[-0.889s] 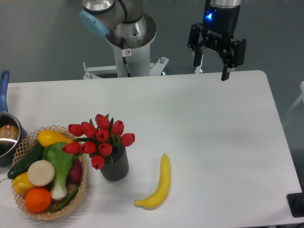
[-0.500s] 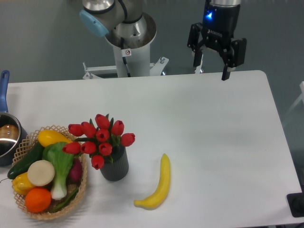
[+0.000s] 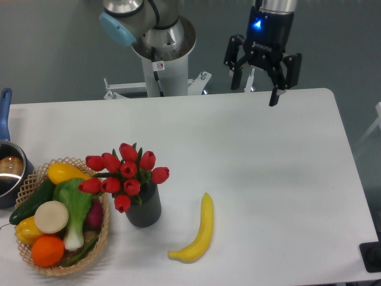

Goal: Pick up the flowers from the vase
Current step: 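Move the open gripper down toward the red tulips in the grey vase, then lower the gripper around the tulip stems and close it, then lift the gripped tulips straight up out of the grey vase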

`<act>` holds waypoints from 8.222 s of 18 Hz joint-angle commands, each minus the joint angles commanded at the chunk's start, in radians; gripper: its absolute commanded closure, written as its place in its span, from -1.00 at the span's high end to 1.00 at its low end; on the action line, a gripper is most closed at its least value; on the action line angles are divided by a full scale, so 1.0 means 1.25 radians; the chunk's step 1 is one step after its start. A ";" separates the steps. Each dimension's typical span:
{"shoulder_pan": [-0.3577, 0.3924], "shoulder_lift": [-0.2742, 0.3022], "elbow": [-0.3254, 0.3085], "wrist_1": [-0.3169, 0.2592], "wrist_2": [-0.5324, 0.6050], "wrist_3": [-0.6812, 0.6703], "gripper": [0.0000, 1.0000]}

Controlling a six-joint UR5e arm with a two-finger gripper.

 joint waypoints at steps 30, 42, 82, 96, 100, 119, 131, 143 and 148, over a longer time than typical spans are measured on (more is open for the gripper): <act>-0.145 -0.093 -0.193 0.143 -0.216 -0.111 1.00; -0.205 -0.174 -0.182 0.233 -0.273 -0.115 1.00; -0.280 -0.272 -0.111 0.270 -0.296 -0.103 0.89; -0.271 -0.271 -0.111 0.273 -0.320 -0.106 -0.18; -0.268 -0.270 -0.111 0.273 -0.331 -0.107 -0.23; -0.222 -0.202 -0.006 0.271 -0.473 -0.328 -0.17; -0.194 -0.150 0.032 0.268 -0.500 -0.422 -0.17; -0.071 -0.131 0.060 0.269 -0.571 -0.452 -0.17; -0.049 -0.137 0.056 0.269 -0.570 -0.434 -0.17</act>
